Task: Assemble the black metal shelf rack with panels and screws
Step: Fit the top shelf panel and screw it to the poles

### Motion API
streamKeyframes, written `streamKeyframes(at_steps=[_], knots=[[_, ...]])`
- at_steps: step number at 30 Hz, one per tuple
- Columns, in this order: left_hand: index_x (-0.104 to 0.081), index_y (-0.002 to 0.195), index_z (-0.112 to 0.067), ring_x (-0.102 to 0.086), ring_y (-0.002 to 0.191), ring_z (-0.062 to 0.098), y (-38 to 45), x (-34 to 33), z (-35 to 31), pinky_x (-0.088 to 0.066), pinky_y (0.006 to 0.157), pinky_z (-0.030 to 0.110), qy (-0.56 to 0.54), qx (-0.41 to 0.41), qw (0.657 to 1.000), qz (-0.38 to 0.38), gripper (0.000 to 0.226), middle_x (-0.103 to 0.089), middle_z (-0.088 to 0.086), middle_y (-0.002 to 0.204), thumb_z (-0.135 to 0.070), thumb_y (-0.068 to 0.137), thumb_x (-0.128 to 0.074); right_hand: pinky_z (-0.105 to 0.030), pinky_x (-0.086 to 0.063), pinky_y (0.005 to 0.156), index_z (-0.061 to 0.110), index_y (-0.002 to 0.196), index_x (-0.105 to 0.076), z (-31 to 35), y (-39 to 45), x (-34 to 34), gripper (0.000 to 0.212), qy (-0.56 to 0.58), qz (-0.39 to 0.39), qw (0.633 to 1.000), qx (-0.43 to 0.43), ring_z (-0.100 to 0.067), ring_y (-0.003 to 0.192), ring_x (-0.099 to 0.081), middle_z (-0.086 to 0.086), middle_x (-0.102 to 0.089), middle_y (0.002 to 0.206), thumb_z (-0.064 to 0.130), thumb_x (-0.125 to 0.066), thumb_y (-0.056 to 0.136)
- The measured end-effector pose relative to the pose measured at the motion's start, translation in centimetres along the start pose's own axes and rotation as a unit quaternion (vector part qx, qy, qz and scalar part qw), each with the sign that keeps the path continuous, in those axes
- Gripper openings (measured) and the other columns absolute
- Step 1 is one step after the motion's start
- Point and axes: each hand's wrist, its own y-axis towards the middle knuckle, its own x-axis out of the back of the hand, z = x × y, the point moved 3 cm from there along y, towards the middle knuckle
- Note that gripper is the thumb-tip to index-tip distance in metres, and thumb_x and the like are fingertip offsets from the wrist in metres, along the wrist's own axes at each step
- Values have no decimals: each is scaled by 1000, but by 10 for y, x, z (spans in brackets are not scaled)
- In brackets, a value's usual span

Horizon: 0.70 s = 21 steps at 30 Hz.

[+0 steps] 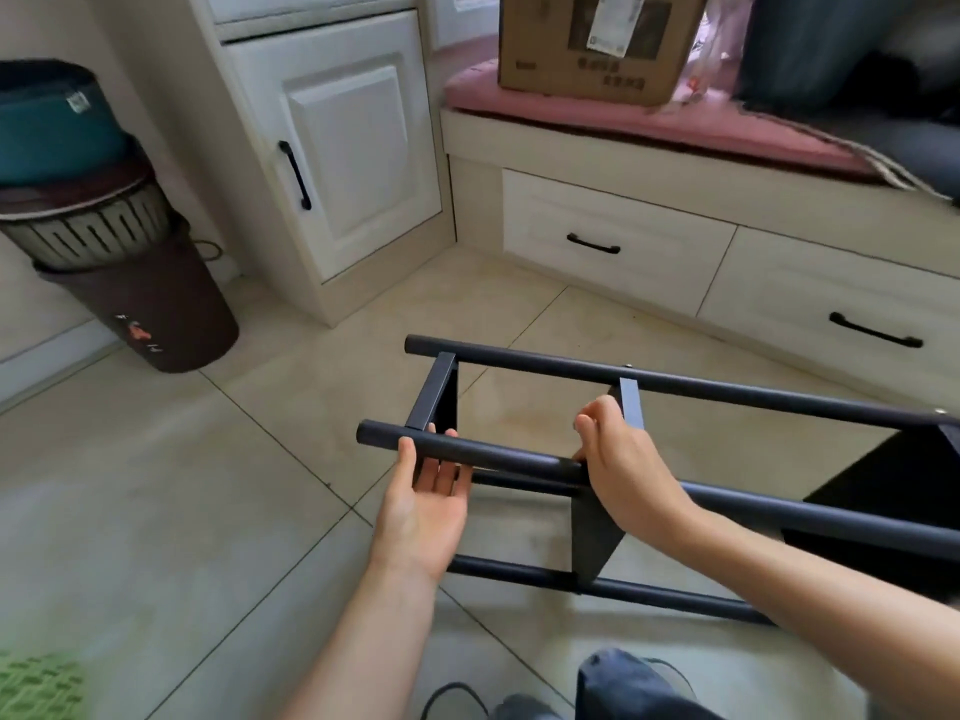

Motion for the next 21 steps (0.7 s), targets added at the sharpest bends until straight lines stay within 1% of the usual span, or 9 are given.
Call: streamKeyframes(at_steps=[2,5,10,12,14,16,17,19,21], knots=[[-62,128,-4,-65,116,27,3,12,1,-47,107,40,-10,6,1000,-6,39,-68,15,116,-27,98,-61,-44,-54,67,27,91,-37,-3,-1,-8,23,0,11,1000,-11,-28,76,-64,-5,-63,75,40,-24,105],[-62,131,-5,-65,115,26,4,22,3,-48,103,40,-18,18,1000,-9,41,-70,14,114,-27,97,-61,-47,-55,72,29,90,-35,-6,-5,-16,22,-2,24,999,-24,-27,79,-64,-4,-62,76,41,-24,104],[-59,134,-4,-62,122,25,5,28,5,-43,112,40,3,13,1000,-8,44,-63,11,133,-30,98,-58,-48,-55,77,31,94,-38,-10,-8,-16,18,17,26,998,-53,-22,83,-64,-1,-65,80,42,-28,104],[-59,135,-4,-62,122,25,5,30,5,-42,112,39,27,12,999,-12,46,-64,11,134,-33,98,-58,-48,-54,79,28,96,-40,-8,-9,-17,18,14,26,998,-54,-23,85,-64,-1,-67,82,41,-29,104],[-58,133,-3,-64,120,25,6,33,5,-48,106,39,69,7,997,-29,53,-67,12,128,-38,94,-61,-48,-54,80,28,96,-41,-6,-9,-19,18,13,31,997,-63,-23,86,-64,0,-68,84,41,-30,104],[-57,129,1,-69,111,25,7,39,3,-55,91,36,134,-2,989,-68,68,-72,12,116,-47,81,-67,-45,-53,80,30,95,-42,-4,-8,-20,18,15,29,997,-76,-21,85,-63,4,-68,84,42,-31,103],[-56,129,2,-71,107,24,7,42,2,-56,87,34,168,-1,983,-80,76,-73,12,112,-51,76,-67,-43,-53,78,30,95,-43,-3,-6,-21,17,11,25,997,-79,-19,83,-64,6,-68,83,42,-33,103],[-55,127,1,-75,98,24,8,50,-1,-56,87,34,242,5,966,-89,84,-76,11,107,-61,70,-67,-38,-52,73,31,94,-44,1,-3,-23,16,1,13,997,-80,-16,80,-64,11,-69,78,41,-36,103],[-60,111,-5,-77,82,22,8,58,-7,-58,81,37,321,-20,938,-130,83,-78,5,86,-70,60,-68,-37,-50,73,30,91,-46,5,2,-26,16,20,5,996,-83,-12,79,-65,13,-70,74,39,-39,103]])
